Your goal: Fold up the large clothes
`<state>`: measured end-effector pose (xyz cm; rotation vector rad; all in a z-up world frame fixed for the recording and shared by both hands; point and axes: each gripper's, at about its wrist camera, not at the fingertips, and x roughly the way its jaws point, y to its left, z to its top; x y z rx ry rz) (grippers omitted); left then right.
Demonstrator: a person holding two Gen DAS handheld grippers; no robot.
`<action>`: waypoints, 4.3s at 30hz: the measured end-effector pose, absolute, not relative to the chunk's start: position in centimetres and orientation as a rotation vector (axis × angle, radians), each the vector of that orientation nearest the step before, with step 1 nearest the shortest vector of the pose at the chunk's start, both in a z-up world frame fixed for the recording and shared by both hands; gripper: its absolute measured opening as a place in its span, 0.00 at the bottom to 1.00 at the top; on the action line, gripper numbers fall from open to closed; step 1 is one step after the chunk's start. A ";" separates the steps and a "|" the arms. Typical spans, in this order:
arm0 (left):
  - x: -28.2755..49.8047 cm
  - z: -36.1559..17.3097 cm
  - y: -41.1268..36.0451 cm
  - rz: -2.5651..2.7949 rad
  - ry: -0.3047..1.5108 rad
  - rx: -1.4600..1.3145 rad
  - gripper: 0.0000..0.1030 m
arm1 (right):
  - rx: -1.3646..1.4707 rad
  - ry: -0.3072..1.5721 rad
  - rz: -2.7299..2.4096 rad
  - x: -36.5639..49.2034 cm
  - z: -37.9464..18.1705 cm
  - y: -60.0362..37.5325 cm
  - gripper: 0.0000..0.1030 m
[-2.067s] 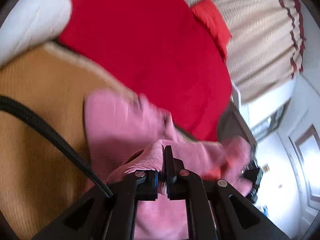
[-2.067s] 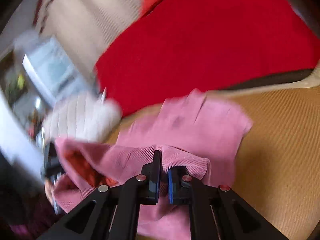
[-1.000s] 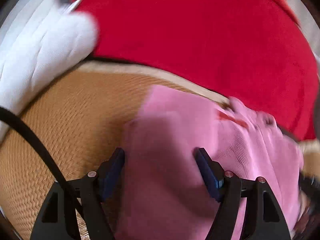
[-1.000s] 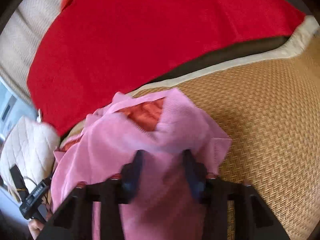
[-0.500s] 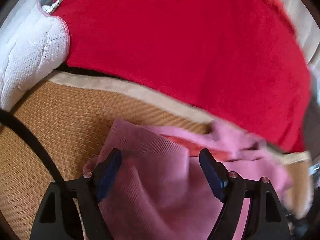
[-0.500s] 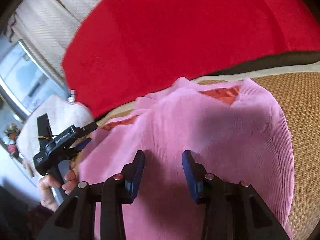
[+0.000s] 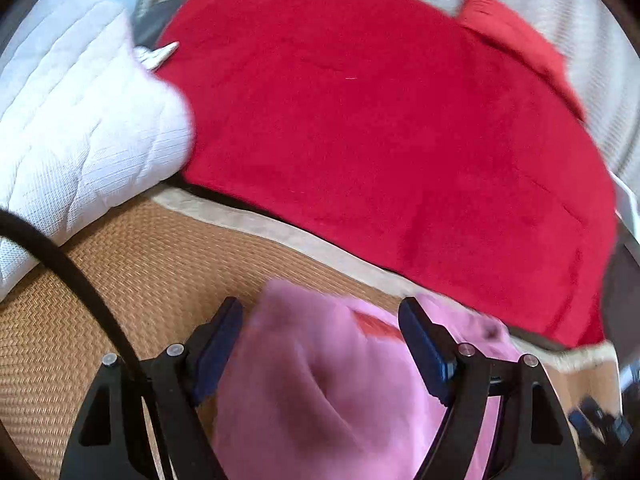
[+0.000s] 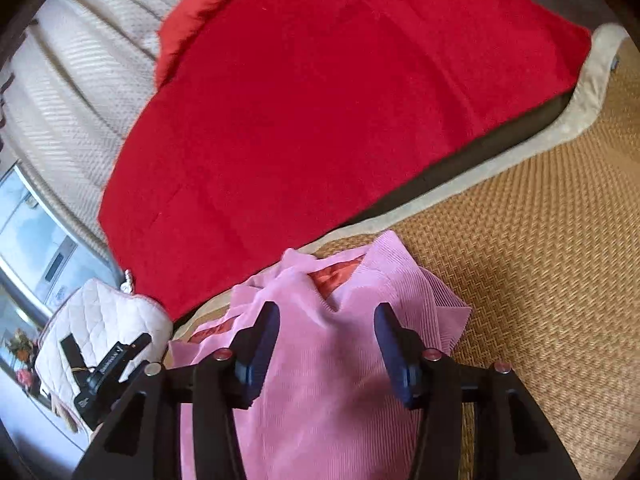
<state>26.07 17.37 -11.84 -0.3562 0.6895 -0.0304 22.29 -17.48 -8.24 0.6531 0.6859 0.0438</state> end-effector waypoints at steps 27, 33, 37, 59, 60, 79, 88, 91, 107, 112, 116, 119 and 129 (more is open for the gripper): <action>24.0 -17.3 10.4 -0.059 0.916 -0.054 0.79 | 0.303 0.900 -0.019 28.9 -10.2 -19.4 0.20; 23.7 -16.9 12.0 -0.020 0.901 -0.130 0.79 | 0.390 0.912 -0.165 29.0 -12.3 -22.6 0.12; 23.1 -16.4 13.5 -0.001 0.890 -0.174 0.79 | 0.471 0.870 -0.170 27.4 -10.7 -23.4 0.17; 15.9 -14.3 22.6 0.116 0.785 -0.348 0.69 | 0.423 0.829 0.328 21.8 -11.2 -7.3 0.38; 15.6 -14.3 22.9 0.112 0.784 -0.364 0.69 | 0.421 0.871 0.320 21.8 -11.9 -6.9 0.38; 13.8 -16.1 18.7 0.080 0.822 -0.215 0.80 | 0.303 0.961 0.297 21.3 -13.2 -4.7 0.40; 15.4 -17.9 14.2 0.155 0.873 0.025 0.88 | 0.300 0.837 0.256 19.1 -10.6 -6.5 0.48; 15.8 -18.0 14.0 0.155 0.875 0.028 0.89 | 0.301 0.842 0.196 19.4 -11.0 -7.9 0.50; 16.1 -18.1 13.5 0.150 0.860 0.070 0.89 | 0.130 0.738 0.106 18.6 -9.9 -7.3 0.50; 16.4 -18.5 13.8 0.167 0.873 0.055 0.96 | 0.183 0.885 0.093 20.4 -12.8 -8.0 0.51; 16.7 -19.2 15.3 0.151 0.939 -0.073 1.00 | 0.132 0.862 0.089 20.2 -12.7 -7.4 0.51; 16.7 -19.3 15.8 0.083 0.997 -0.104 1.00 | 0.167 0.865 0.095 20.4 -12.8 -7.8 0.52; 11.6 -17.2 22.3 0.046 0.898 -0.432 1.00 | 0.195 0.843 0.082 20.3 -12.1 -7.9 0.51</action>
